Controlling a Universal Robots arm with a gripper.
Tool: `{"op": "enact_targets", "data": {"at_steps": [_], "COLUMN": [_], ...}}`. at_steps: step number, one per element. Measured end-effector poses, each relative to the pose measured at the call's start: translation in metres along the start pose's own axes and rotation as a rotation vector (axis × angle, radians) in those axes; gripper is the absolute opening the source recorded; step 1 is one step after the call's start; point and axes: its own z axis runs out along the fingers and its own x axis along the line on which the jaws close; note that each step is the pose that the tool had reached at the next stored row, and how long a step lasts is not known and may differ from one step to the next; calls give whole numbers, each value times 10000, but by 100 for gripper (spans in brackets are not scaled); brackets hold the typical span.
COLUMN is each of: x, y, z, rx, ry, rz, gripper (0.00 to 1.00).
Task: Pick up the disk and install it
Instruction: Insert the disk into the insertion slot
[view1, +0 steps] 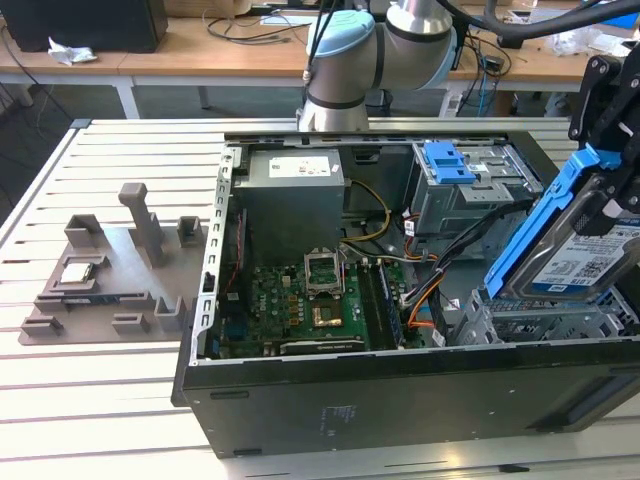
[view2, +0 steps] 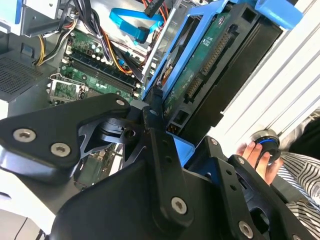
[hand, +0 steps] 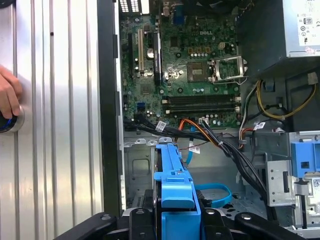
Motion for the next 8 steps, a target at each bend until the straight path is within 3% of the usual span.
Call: {"op": "enact_targets", "data": {"at_steps": [8], "x": [0], "y": [-14], "z": [54], "rx": [-8], "ry": [1], "rz": [0], "gripper": [37]}}
